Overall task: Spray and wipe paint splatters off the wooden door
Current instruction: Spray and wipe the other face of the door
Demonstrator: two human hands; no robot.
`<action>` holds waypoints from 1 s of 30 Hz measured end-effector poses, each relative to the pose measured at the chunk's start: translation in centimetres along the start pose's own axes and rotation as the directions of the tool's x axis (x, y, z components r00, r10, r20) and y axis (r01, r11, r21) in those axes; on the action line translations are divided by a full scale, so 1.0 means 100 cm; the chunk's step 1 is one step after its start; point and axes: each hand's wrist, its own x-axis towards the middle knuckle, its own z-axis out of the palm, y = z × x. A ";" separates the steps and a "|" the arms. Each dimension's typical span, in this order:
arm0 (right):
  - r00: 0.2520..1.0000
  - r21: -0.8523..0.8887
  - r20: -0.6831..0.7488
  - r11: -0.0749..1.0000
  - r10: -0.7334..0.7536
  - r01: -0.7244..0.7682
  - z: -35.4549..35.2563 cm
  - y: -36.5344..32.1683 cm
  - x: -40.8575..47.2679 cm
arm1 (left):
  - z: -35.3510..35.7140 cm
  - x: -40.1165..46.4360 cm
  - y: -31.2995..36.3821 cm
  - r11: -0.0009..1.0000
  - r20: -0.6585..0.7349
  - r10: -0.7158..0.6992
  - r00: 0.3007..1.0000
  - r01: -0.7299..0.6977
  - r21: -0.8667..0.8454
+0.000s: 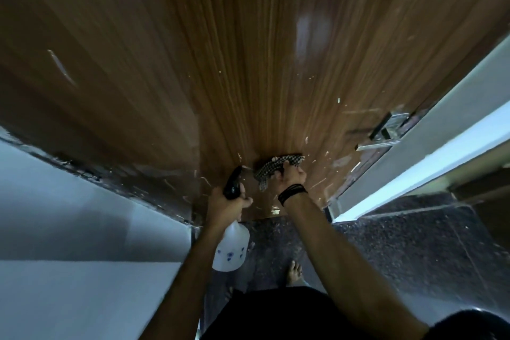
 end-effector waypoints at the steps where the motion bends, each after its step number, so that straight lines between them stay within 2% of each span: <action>1: 1.000 0.040 0.006 0.999 -0.030 0.030 -0.003 -0.012 -0.002 | 0.007 0.000 0.002 1.000 0.014 0.003 1.000 -0.003 0.003; 4: 0.976 0.109 0.059 0.973 -0.212 0.204 -0.003 -0.043 -0.010 | 0.028 -0.004 0.009 0.998 0.062 0.036 0.997 -0.039 0.040; 6: 0.928 0.102 0.073 0.929 -0.364 0.356 -0.004 -0.055 -0.011 | 0.043 -0.006 0.013 0.996 0.066 0.060 0.996 -0.064 0.068; 8: 0.886 0.013 0.059 0.888 -0.460 0.460 -0.007 -0.059 -0.009 | 0.057 -0.008 0.016 0.993 0.046 0.067 0.997 -0.071 0.090; 10: 0.864 -0.082 0.030 0.861 -0.502 0.503 -0.012 -0.055 0.000 | 0.067 -0.008 0.020 0.992 0.059 0.051 0.997 -0.058 0.112; 12: 0.897 -0.107 0.004 0.892 -0.442 0.439 -0.019 -0.050 0.014 | 0.076 -0.009 0.025 0.990 0.084 0.039 0.996 -0.049 0.129; 15: 0.964 -0.093 -0.009 0.960 -0.266 0.264 -0.034 -0.042 0.043 | 0.085 -0.010 0.028 0.990 0.110 0.053 0.992 -0.067 0.123; 17: 0.981 -0.088 -0.037 0.978 -0.192 0.188 -0.039 -0.049 0.046 | 0.090 -0.013 0.030 0.989 0.133 0.061 0.989 -0.077 0.126; 23: 0.959 0.114 0.108 0.961 -0.263 0.251 -0.031 -0.079 0.033 | 0.103 -0.010 0.036 0.992 0.104 0.051 0.993 -0.063 0.108; 27: 0.976 0.094 0.026 0.972 -0.217 0.213 -0.042 -0.078 0.055 | 0.119 -0.007 0.033 0.988 0.095 0.053 0.994 -0.066 0.141; 30: 0.995 0.062 -0.046 0.994 -0.084 0.087 -0.057 -0.079 0.081 | 0.130 -0.003 0.034 0.977 0.129 0.083 0.988 -0.106 0.187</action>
